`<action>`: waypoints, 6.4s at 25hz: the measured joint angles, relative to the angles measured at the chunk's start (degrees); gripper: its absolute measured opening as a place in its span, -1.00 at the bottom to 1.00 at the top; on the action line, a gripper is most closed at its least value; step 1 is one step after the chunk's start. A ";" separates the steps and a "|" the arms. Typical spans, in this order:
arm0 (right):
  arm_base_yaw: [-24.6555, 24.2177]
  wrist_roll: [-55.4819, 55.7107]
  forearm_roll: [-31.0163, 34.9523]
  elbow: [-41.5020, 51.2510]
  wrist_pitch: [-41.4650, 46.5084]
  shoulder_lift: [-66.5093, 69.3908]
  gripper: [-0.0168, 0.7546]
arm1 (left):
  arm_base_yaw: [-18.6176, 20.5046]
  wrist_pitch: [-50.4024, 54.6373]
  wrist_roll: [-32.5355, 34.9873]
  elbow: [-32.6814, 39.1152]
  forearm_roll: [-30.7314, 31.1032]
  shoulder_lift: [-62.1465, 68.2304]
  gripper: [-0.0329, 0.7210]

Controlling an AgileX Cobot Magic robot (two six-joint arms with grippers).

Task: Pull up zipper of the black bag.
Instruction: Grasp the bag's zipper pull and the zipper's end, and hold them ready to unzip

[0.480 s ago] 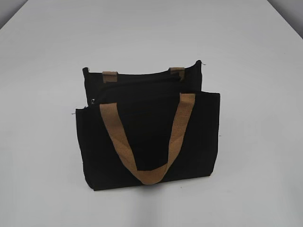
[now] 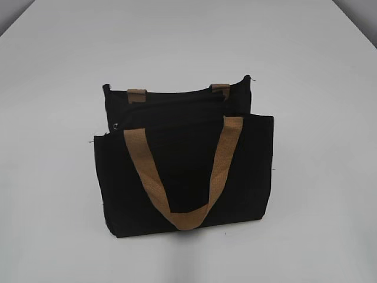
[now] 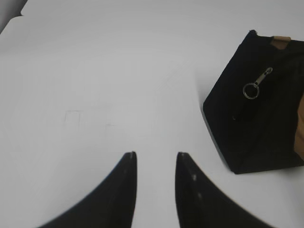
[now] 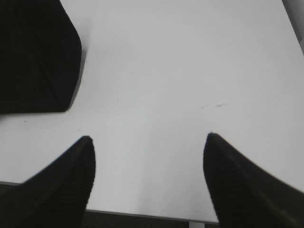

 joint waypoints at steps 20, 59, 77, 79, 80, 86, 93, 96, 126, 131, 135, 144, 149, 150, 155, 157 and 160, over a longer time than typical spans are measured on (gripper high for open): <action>0.00 0.00 0.00 0.00 0.00 0.00 0.46 | 0.00 -0.83 0.00 -0.21 -1.28 1.98 -0.31; 19.65 -19.03 13.24 -16.00 -24.23 57.45 0.46 | 0.00 -24.59 71.01 -9.21 -63.22 73.48 0.12; 19.71 -19.30 13.18 -16.00 -24.23 57.45 0.46 | -11.70 -66.25 5.64 6.44 -10.24 68.15 -0.01; 19.71 -19.35 13.18 -16.00 -24.23 57.45 0.46 | -16.86 -78.37 5.32 13.47 -10.24 67.42 -0.02; 19.71 -19.35 13.18 -16.00 -24.23 57.45 0.46 | -19.69 -84.91 4.84 15.94 -10.28 67.41 -0.02; 19.71 -19.35 13.18 -16.00 -24.23 57.45 0.46 | -29.44 -104.70 3.65 24.23 -8.37 71.64 -0.03; 19.71 -19.53 13.18 -16.00 -24.44 57.45 0.46 | -29.99 -123.10 -0.47 24.52 5.42 88.03 -0.03; 19.71 -19.60 13.18 -16.00 -24.48 57.45 0.46 | -29.99 -128.76 -3.46 24.52 6.82 96.52 -0.03; 19.71 -30.03 20.26 -18.45 -24.23 57.74 0.46 | -29.99 -129.98 -6.90 11.58 16.75 108.11 -0.88; 23.46 -40.94 28.76 -22.56 -24.19 59.72 0.46 | -29.99 -130.34 -6.67 17.82 11.90 102.89 -0.91; 31.09 -46.58 31.72 -26.20 -24.14 65.99 0.46 | -29.99 -130.48 -6.61 21.27 10.72 97.03 -0.91; 42.18 -51.35 32.22 -38.98 -24.06 85.92 0.15 | -29.99 -130.33 -6.61 23.02 10.33 86.22 -0.91; 43.22 -52.27 32.30 -47.07 -24.29 94.75 -0.11 | -29.99 -130.15 -6.54 23.02 10.38 82.24 -0.91; 43.22 -52.27 32.30 -48.30 -24.36 96.05 -0.15 | -29.99 -130.08 -6.49 23.02 10.43 81.39 -0.91; 43.22 -52.32 32.25 -50.61 -24.70 99.93 -0.22 | -29.99 -129.44 -6.47 23.08 10.55 77.50 -0.91; 43.22 -52.37 32.25 -50.68 -24.70 100.71 -0.22 | -29.99 -129.24 -6.42 23.22 10.55 76.07 -0.91; 43.22 -52.37 32.25 -50.68 -24.70 101.36 -0.22 | -29.99 -129.03 -6.42 22.99 10.82 74.52 -0.91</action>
